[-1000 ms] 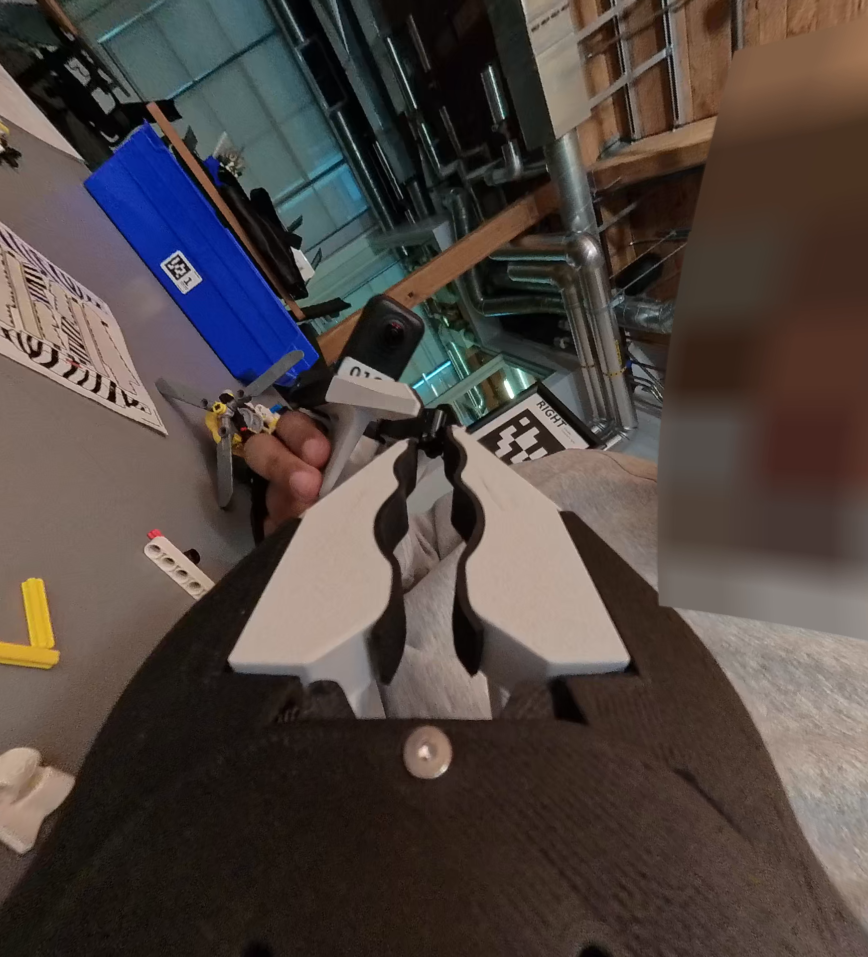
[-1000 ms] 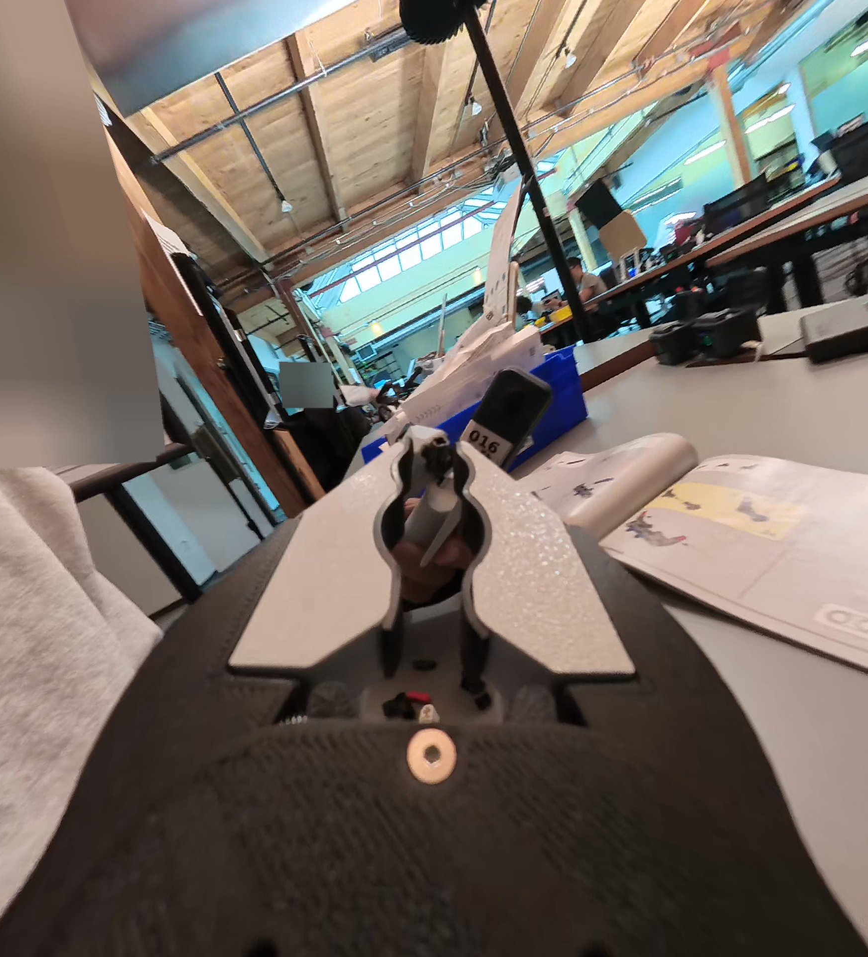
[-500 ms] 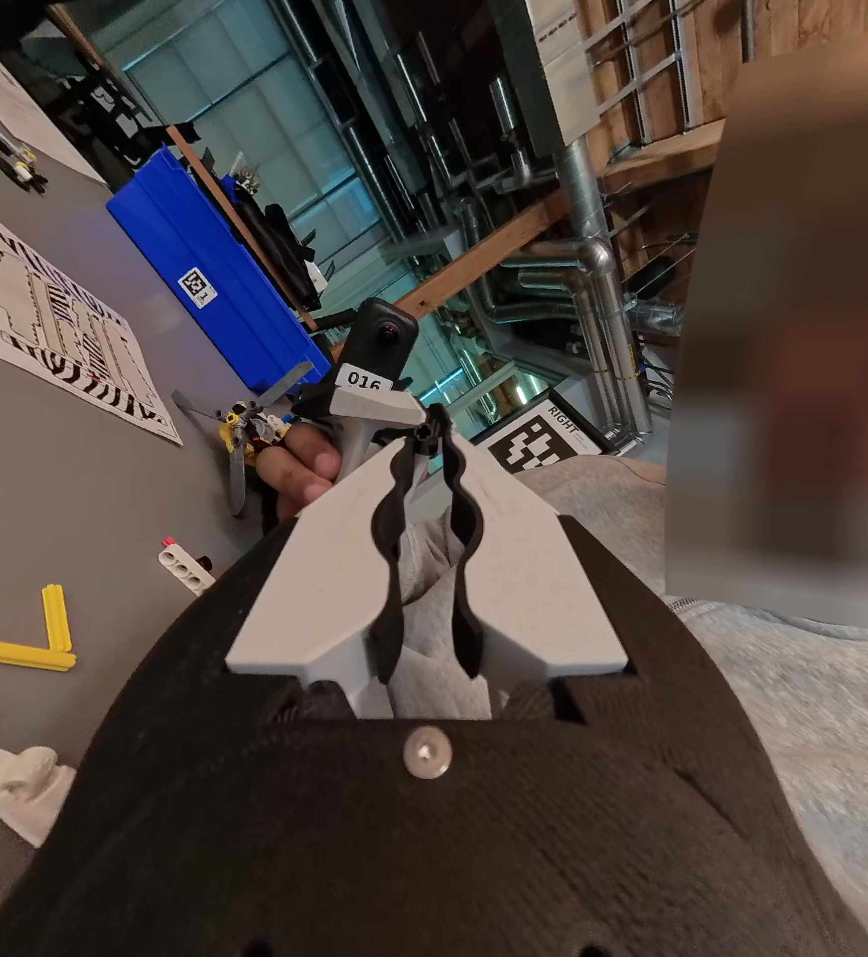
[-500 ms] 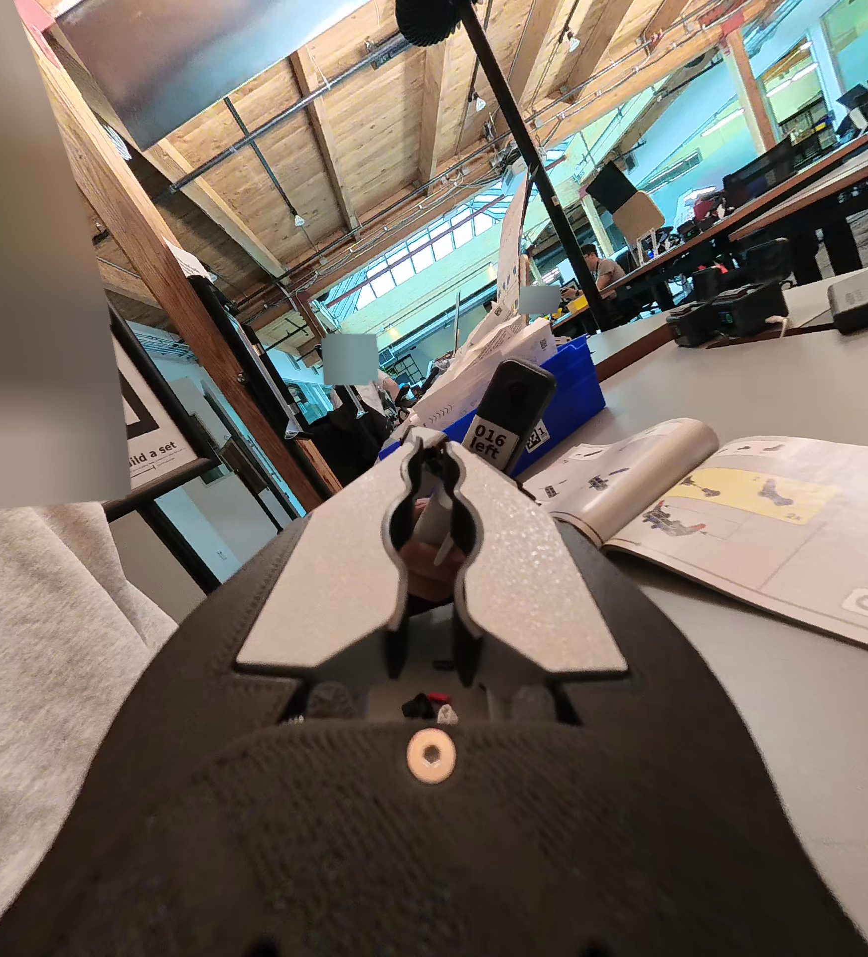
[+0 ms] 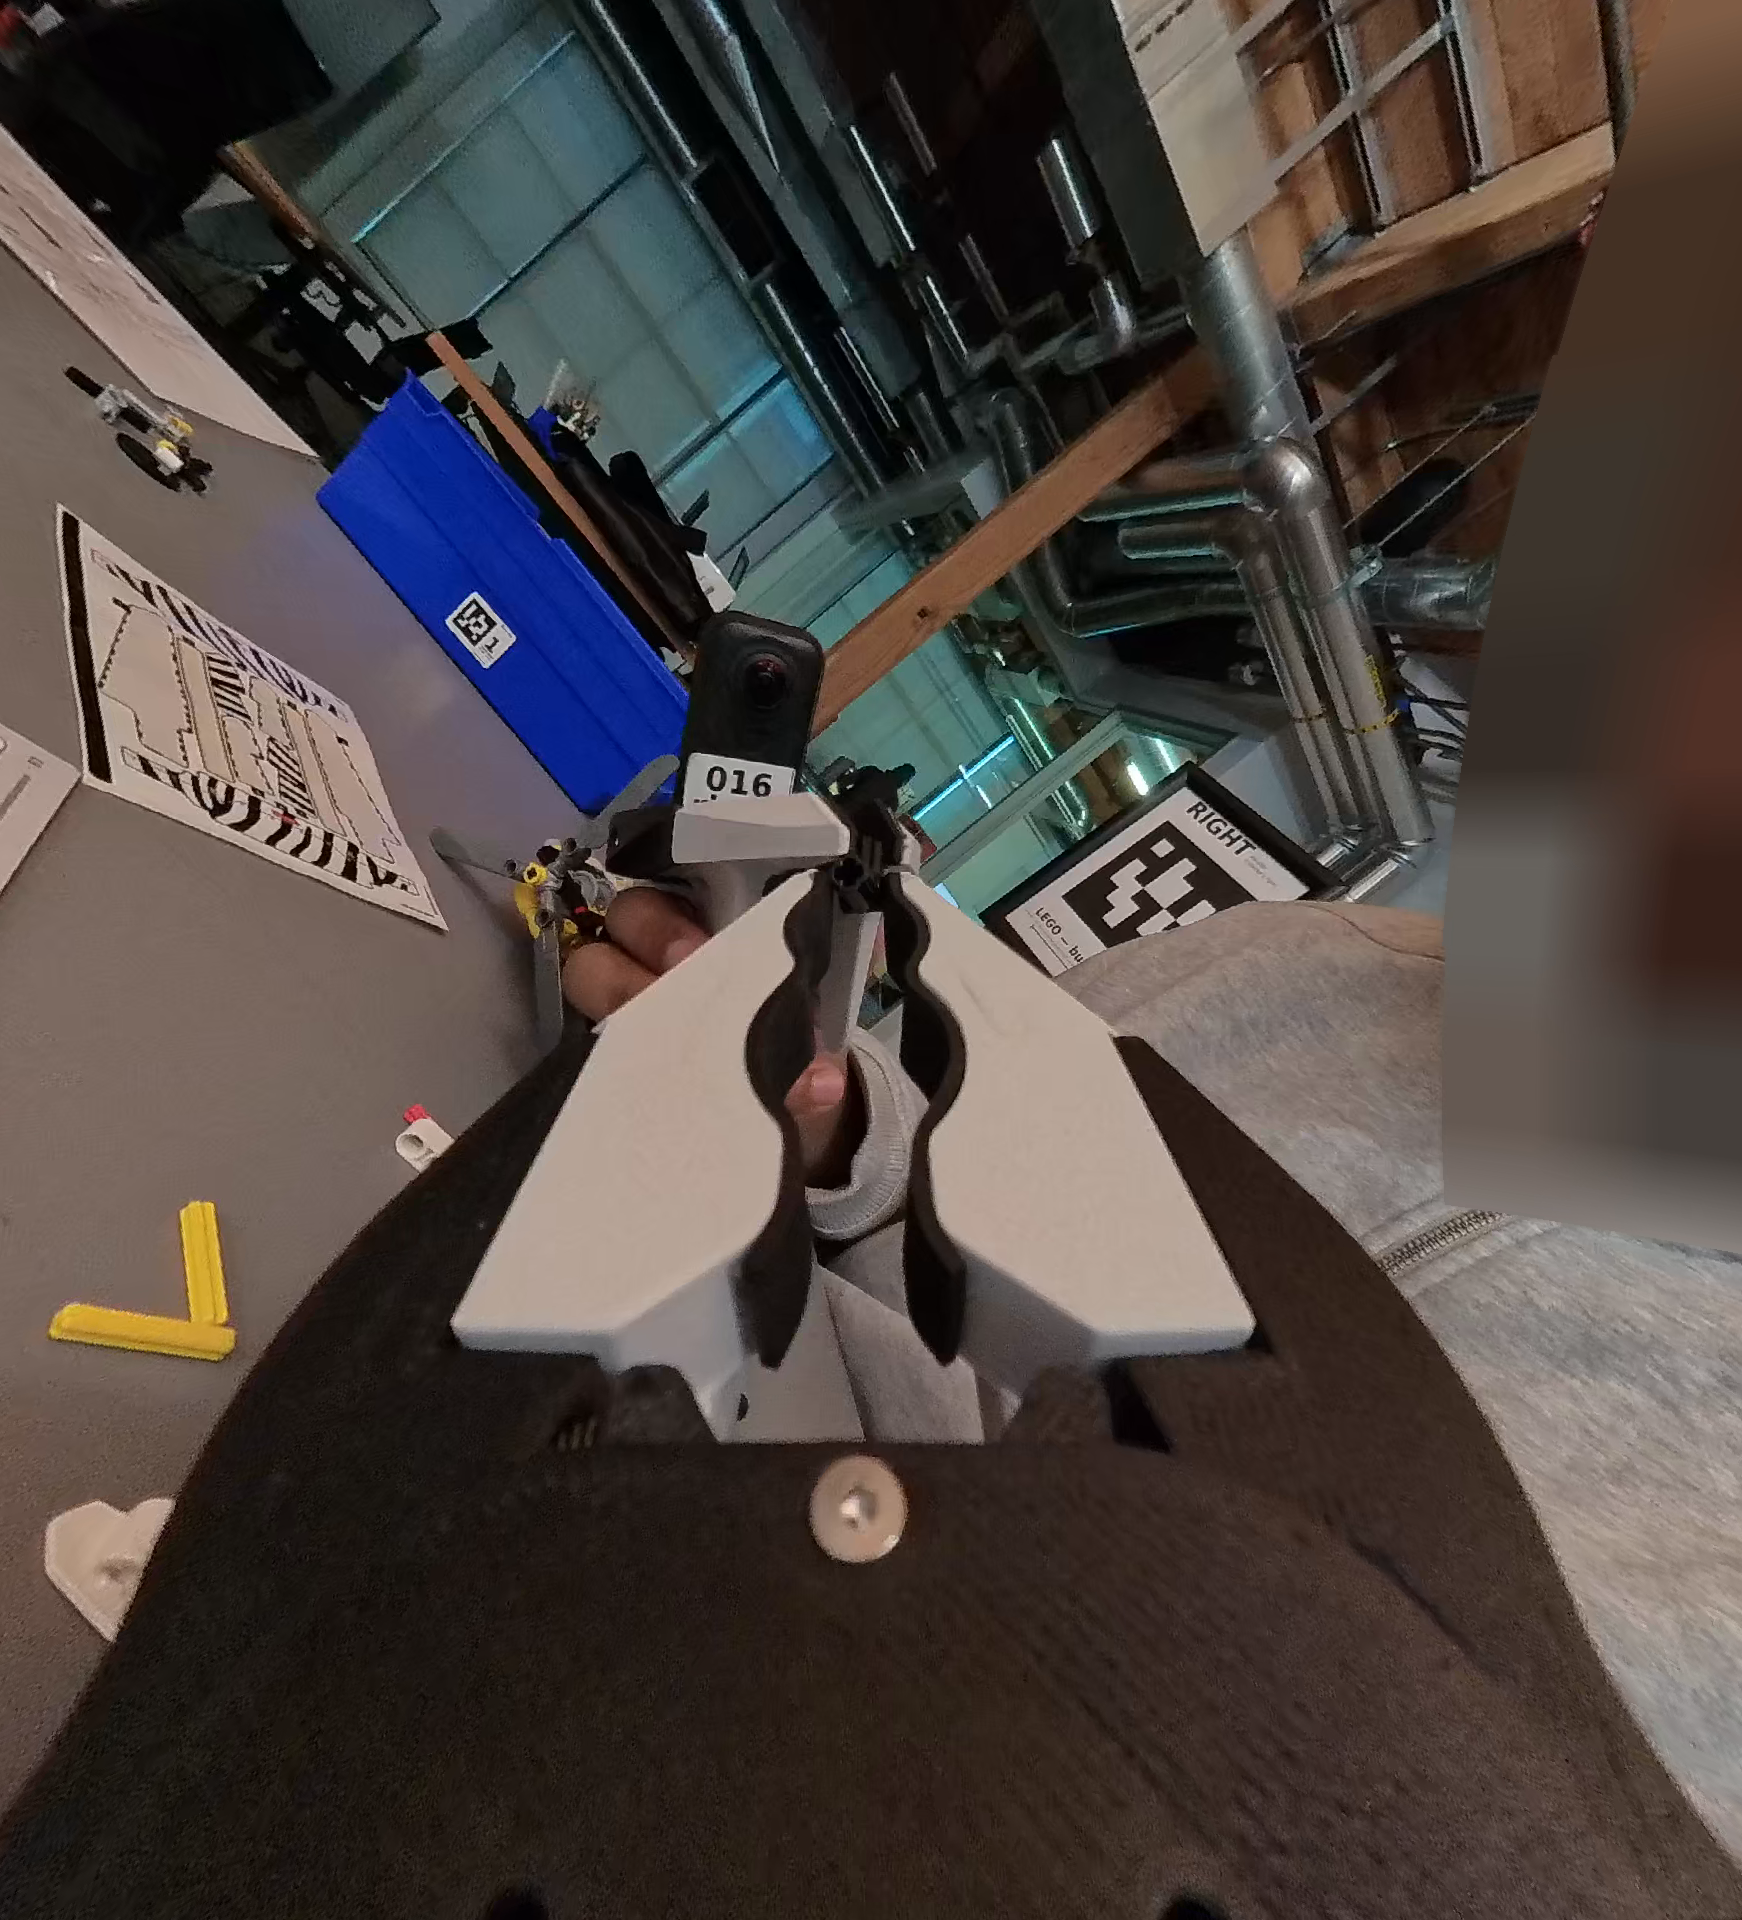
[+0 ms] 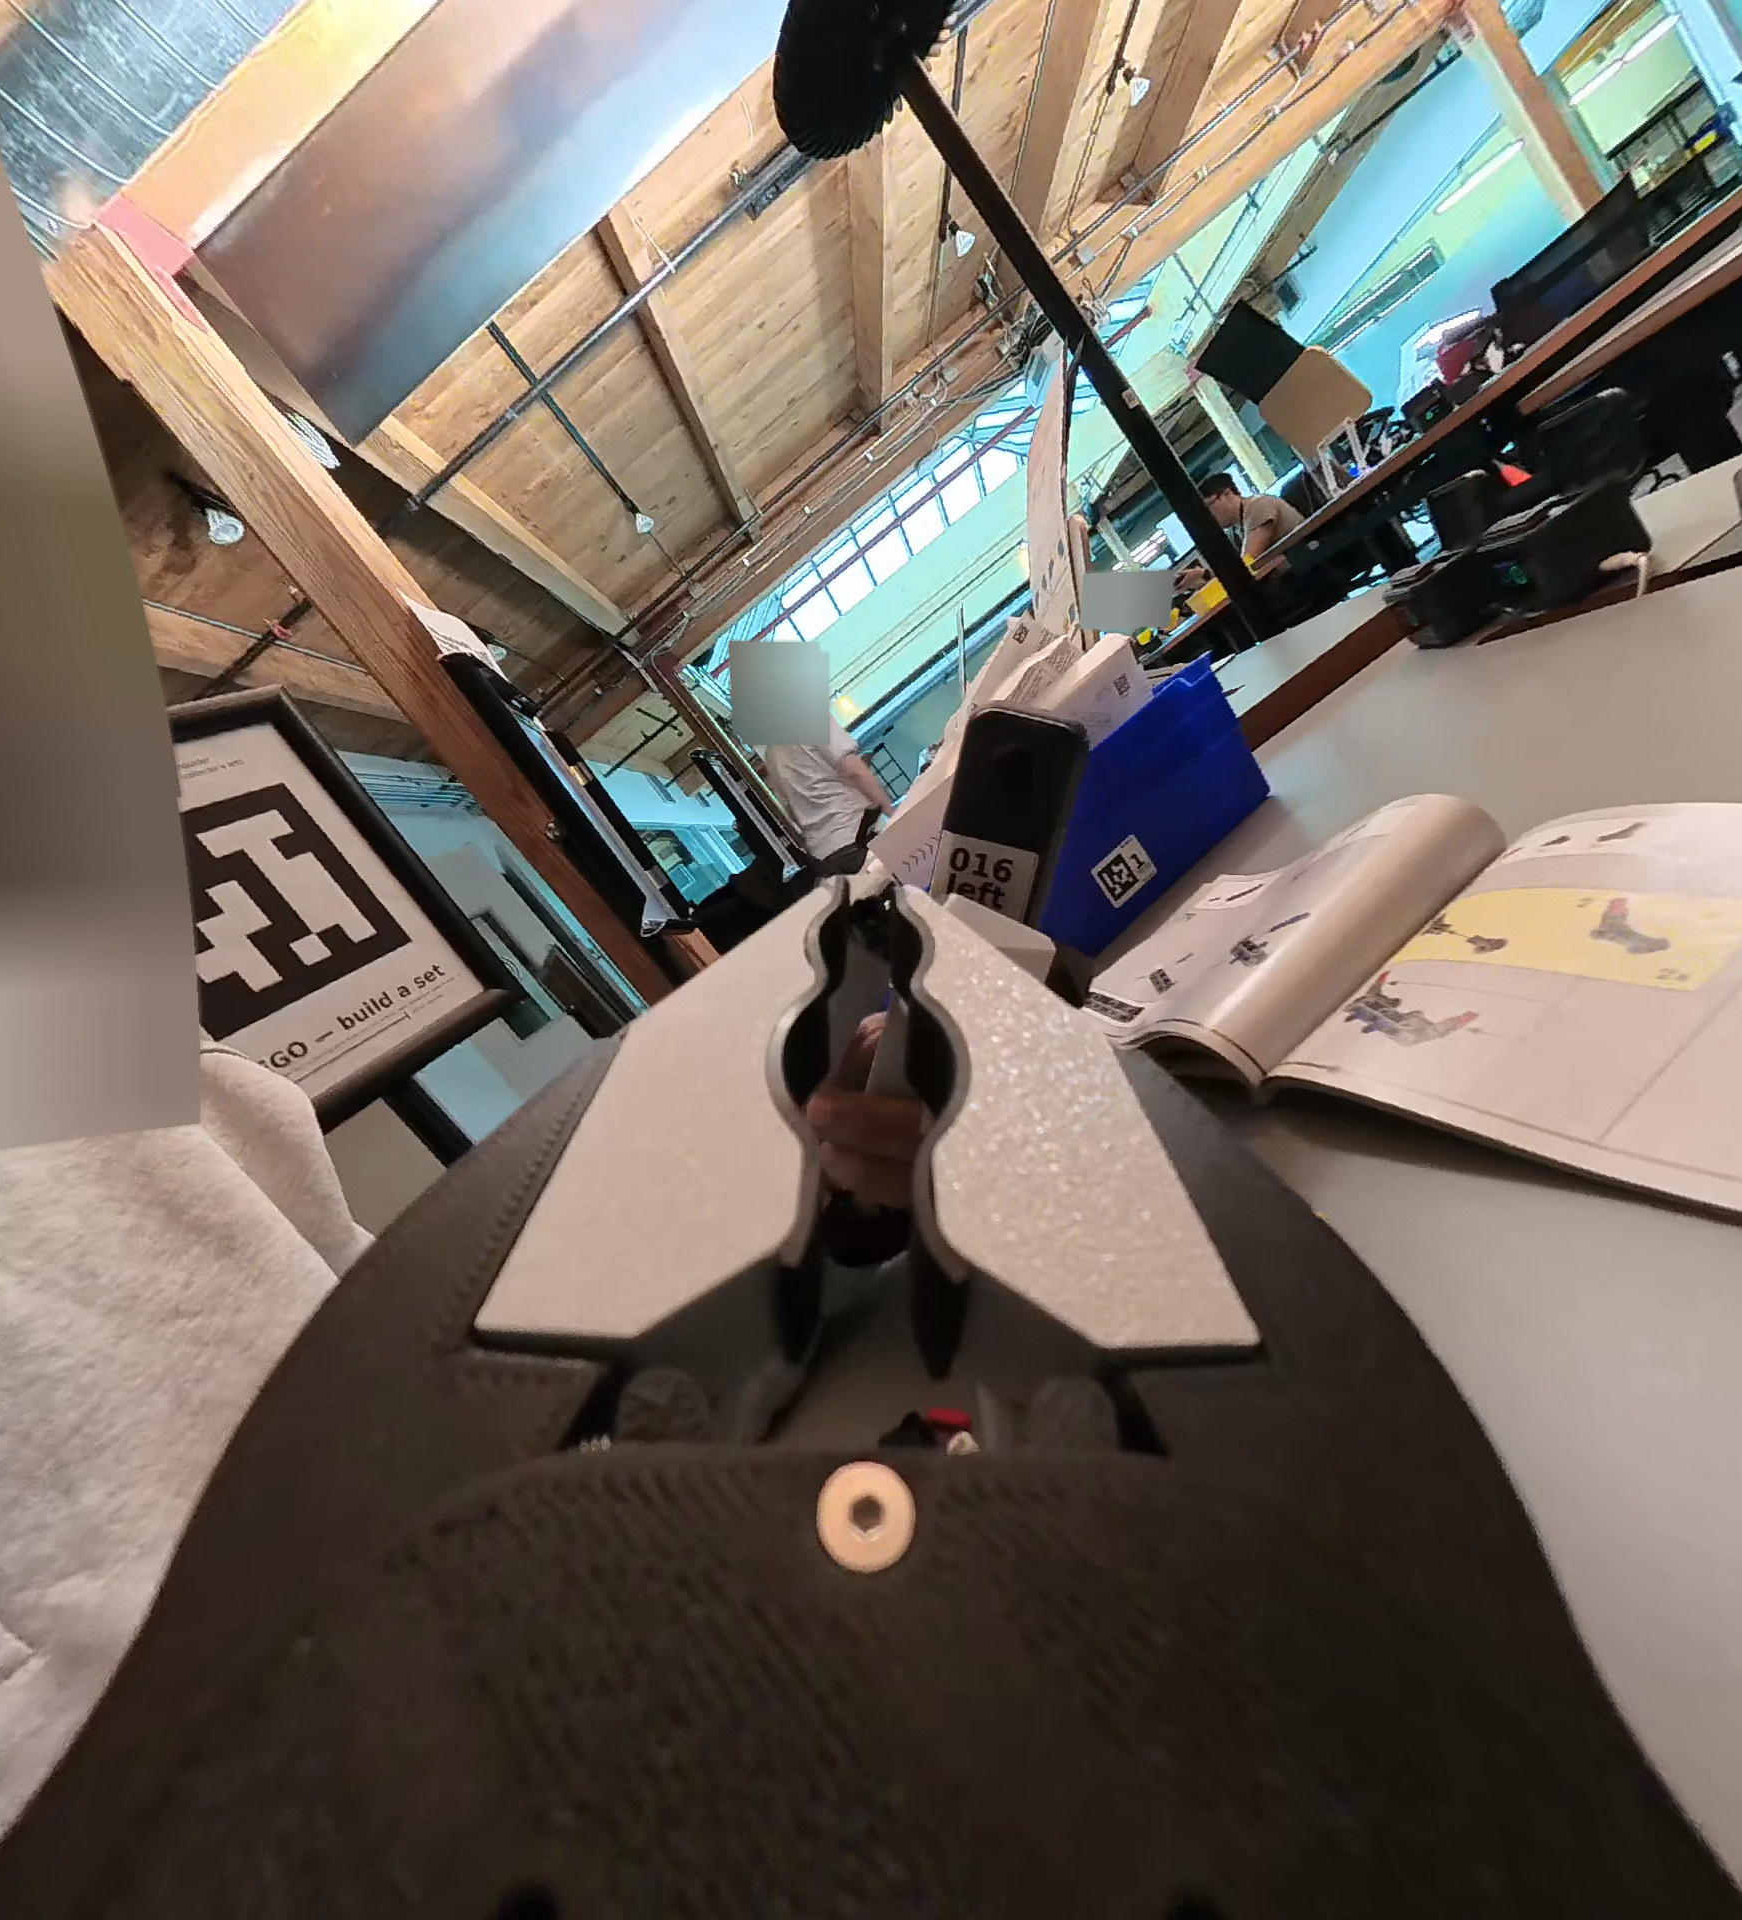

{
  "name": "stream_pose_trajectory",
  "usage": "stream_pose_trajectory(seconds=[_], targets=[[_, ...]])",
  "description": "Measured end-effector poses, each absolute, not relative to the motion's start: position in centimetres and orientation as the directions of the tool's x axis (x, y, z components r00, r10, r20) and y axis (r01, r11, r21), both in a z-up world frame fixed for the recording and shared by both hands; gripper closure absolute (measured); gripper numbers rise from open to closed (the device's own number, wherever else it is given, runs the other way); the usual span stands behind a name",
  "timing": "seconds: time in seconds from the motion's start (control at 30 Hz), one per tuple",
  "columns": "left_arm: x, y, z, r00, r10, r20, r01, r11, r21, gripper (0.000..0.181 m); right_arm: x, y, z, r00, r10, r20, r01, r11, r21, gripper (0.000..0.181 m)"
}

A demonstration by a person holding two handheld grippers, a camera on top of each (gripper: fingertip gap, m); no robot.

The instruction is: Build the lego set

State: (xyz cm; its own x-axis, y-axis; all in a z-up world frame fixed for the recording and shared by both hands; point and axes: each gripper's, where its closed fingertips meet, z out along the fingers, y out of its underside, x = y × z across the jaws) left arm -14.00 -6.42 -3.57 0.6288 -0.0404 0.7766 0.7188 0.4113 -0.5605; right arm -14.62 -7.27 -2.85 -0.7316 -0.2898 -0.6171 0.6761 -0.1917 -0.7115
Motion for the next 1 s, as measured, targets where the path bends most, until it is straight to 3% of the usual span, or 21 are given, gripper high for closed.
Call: stream_pose_trajectory(seconds=[0.03,1.0], targets=[[-14.01,-6.39,-3.58,0.63,-0.039,0.776,0.718,0.411,-0.562,0.173,-14.65,-7.25,-2.85,-0.725,-0.294,-0.623,0.683,-0.192,-0.705,0.177],[-14.05,-6.84,-3.11,0.69,0.03,0.723,0.648,0.419,-0.636,0.176,-14.46,-7.44,-3.17,-0.73,-0.293,-0.618,0.676,-0.179,-0.714,0.177]])
